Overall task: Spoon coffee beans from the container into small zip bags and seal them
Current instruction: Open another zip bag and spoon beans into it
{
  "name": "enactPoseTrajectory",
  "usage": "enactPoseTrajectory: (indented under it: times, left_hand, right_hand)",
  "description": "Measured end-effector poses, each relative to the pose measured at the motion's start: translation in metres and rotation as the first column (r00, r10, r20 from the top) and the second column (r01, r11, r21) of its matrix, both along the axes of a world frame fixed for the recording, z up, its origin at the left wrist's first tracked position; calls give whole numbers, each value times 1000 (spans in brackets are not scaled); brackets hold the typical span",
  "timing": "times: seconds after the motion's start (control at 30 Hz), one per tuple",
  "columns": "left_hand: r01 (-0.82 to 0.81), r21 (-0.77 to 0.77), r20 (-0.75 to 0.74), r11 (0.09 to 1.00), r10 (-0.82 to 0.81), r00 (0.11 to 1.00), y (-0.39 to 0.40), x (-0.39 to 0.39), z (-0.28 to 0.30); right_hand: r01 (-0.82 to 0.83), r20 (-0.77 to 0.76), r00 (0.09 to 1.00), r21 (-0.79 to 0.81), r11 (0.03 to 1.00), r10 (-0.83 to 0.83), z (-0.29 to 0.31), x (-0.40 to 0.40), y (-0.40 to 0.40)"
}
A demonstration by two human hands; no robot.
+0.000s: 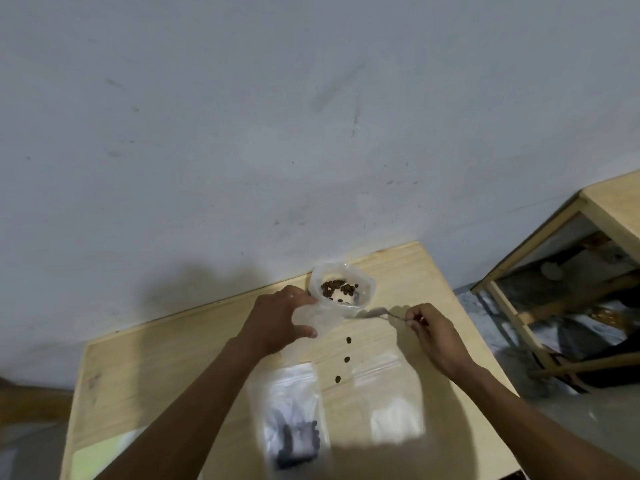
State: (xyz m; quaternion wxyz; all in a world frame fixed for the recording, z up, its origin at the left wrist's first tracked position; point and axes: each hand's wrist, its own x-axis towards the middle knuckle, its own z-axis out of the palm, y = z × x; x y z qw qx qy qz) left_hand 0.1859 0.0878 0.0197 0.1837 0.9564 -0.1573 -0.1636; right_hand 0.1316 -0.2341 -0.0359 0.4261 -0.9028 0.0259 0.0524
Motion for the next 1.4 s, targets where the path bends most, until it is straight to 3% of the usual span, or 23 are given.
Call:
enactPoseTrajectory:
  times: [0.1,0.23,0.37,0.47,0.57,0.7,0.83,1.13,1.3,1.4]
  left_hand:
    - [20,-22,-1,1000,-20,1000,0,6,-3]
    - [73,-37,-6,997,-74,997,-10,14,-3]
    - [135,-13,-51,991,-136,989,-17,23,-6]
    - [145,-15,-113,989,-146,983,-19,28,-9]
    - [123,-69,-133,990,-132,982,-20,28,-12]
    - [107,-91,-85,990,-115,990,-18,23,-17]
    - [190,-94,18,977,-189,982,-16,17,-19]
    - [253,-22,40,967,-252,967,-14,9,-28]
    - [202,-58,47,978,-199,979,-12,7,-36]
    - [93,-148,45,985,-88,995,-13,6,-38]
  right_hand:
    - [51,89,995,-13,999,-50,10,19,8]
    - [17,-21,1000,-92,996,-19,21,49,29]
    - [83,1,997,-51,995,-83,24,63,48]
    - [252,-32,968,207,945,-251,24,64,56]
    - [395,-155,915,536,746,-373,21,63,61]
    - [386,-99,899,639,665,-427,23,57,65]
    - [398,-84,882,658,639,-463,22,53,73]
    - [614,-306,781,540,576,-545,-7,43,87]
    - [625,-447,780,507,594,-439,-10,44,85]
    - [619,-487,780,510,597,-392,-9,47,84]
